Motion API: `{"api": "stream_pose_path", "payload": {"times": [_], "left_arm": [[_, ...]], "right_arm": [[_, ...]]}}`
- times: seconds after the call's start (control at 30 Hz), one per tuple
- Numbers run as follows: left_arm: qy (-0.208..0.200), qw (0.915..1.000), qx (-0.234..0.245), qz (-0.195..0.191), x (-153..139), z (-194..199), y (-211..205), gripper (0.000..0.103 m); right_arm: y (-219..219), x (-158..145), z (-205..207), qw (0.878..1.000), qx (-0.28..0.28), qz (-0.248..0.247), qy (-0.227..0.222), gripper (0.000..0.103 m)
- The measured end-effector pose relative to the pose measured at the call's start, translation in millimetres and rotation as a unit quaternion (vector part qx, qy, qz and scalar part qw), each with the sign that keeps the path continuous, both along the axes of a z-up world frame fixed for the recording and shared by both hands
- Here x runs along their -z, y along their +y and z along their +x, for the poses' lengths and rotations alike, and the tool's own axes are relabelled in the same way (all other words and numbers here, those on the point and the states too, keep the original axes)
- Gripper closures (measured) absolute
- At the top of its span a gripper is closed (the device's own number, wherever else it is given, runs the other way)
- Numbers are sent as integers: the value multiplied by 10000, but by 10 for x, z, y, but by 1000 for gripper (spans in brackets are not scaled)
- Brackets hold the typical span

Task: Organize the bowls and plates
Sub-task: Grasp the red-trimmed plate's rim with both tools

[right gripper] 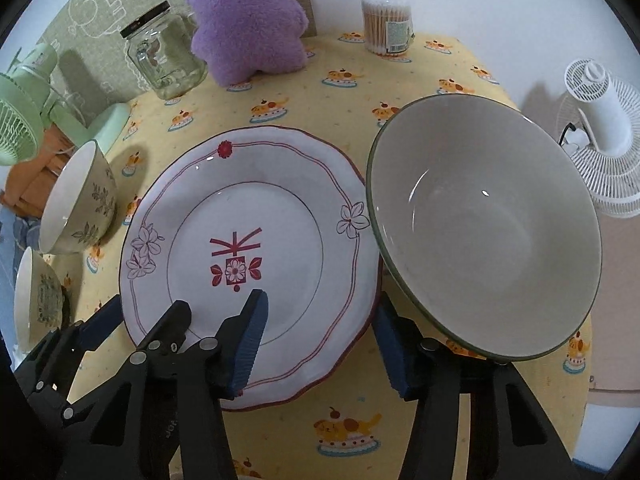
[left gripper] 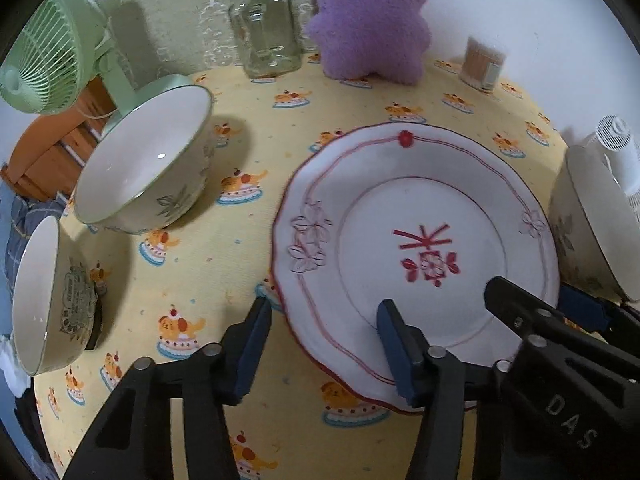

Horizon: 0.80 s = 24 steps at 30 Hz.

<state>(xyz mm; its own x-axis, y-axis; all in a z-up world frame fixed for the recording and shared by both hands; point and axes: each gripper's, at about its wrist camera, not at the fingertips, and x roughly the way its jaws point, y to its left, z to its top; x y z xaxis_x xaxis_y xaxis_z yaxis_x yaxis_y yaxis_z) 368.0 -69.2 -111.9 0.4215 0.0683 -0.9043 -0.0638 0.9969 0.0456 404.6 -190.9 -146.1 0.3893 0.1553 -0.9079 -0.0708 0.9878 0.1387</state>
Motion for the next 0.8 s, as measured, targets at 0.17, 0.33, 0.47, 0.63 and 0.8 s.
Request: {"api": "stream_pose_path", "payload": {"times": [0.17, 0.33, 0.47, 0.63, 0.8], "left_arm": [[20, 10000, 74, 16, -22, -58, -1, 52], [57, 9999, 73, -52, -55, -205, 139, 52], [131, 9998, 70, -117, -86, -369, 298, 52], [188, 9997, 2, -180, -101, -590, 499, 52], [242, 9995, -84, -207, -102, -767, 649, 52]], "right_arm": [[60, -29, -42, 9998, -93, -151, 55, 48], [173, -76, -175, 9995, -154, -256, 26, 48], [324, -118, -347, 9993, -151, -331, 39, 48], [524, -140, -554, 9989, -253, -385, 87, 48], [690, -136, -738, 9985, -368, -385, 154, 48]]}}
